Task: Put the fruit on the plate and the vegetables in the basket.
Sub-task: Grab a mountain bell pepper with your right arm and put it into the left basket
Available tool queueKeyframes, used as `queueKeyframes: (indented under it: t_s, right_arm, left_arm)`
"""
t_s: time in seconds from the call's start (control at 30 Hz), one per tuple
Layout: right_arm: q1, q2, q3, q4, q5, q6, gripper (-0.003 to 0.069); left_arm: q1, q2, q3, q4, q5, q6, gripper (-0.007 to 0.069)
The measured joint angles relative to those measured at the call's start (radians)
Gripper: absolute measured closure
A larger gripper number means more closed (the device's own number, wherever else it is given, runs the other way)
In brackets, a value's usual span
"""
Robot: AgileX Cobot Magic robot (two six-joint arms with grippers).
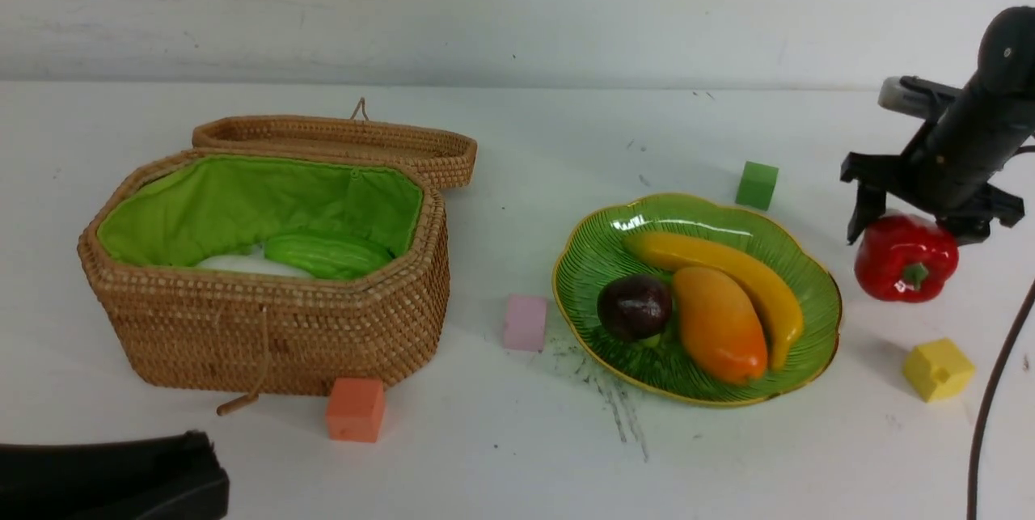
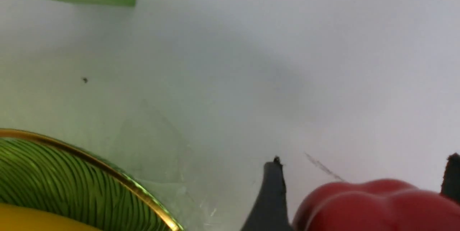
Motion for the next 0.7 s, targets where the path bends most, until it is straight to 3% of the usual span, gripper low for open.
queueKeyframes:
  t_s: [0.37,0.5,0.7]
  right_arm:
    - [0.021,-0.183,-0.032,-0.052,0.158,-0.035,0.0099]
    - [0.138,-0.304,-0.036,0.011,0.158,-0.085,0.0099]
    - [0.436,-0.379,-0.042,0.209,0.011,-0.241,0.01]
  left_arm:
    - [0.0,0.0,0.0,0.0,-0.065,0.0,0.0553]
    - [0.0,0.0,0.0,0.02,-0.197,-0.041,0.0553]
    - [0.0,0.0,0.0,0.119,-0.467,-0.174,0.0553]
